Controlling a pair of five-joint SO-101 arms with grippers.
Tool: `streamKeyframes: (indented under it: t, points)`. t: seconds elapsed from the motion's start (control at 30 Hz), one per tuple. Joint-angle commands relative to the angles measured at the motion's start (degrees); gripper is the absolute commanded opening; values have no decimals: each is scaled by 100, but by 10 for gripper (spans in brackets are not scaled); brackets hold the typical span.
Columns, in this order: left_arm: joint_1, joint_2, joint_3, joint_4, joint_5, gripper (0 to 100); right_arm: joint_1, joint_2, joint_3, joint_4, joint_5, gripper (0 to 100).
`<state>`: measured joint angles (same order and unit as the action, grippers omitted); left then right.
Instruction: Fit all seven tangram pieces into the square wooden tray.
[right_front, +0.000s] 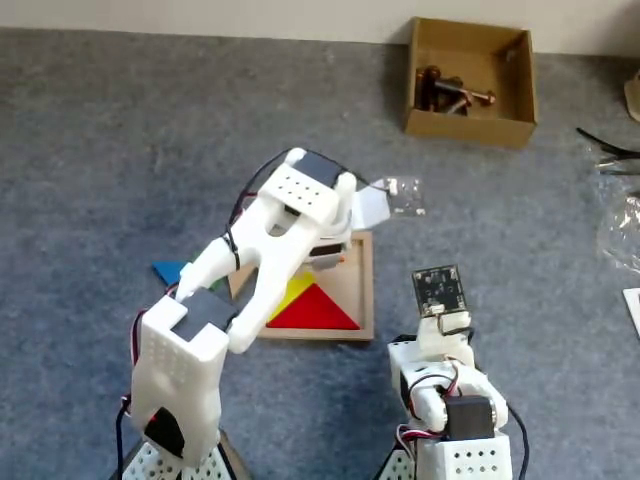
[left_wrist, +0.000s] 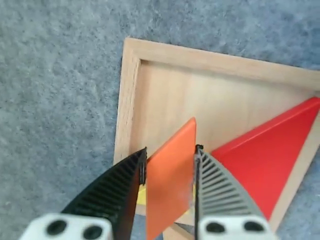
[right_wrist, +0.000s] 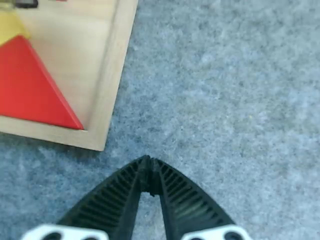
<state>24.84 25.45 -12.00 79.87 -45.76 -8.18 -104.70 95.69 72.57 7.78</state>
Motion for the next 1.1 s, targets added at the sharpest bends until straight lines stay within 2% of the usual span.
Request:
streamKeyframes:
  t: [0.0,0.37,0.57,0.83,1.07]
  points:
    - [-31,-101,-84,-70,-44,6,-57,-48,673,-101,-44,5]
    - [-75,-101,-75,-70,-62,6,-57,-48,673,-101,-44,5]
    - [-66,-101,-22,-176,-1081,6,-57,-48,673,-101,-44,5]
    - [-84,-101,664,-1055,-1591,6,-57,-48,673,-101,-44,5]
    - [-84,-101,708,-1125,-1591,6,-57,-48,673,-101,-44,5]
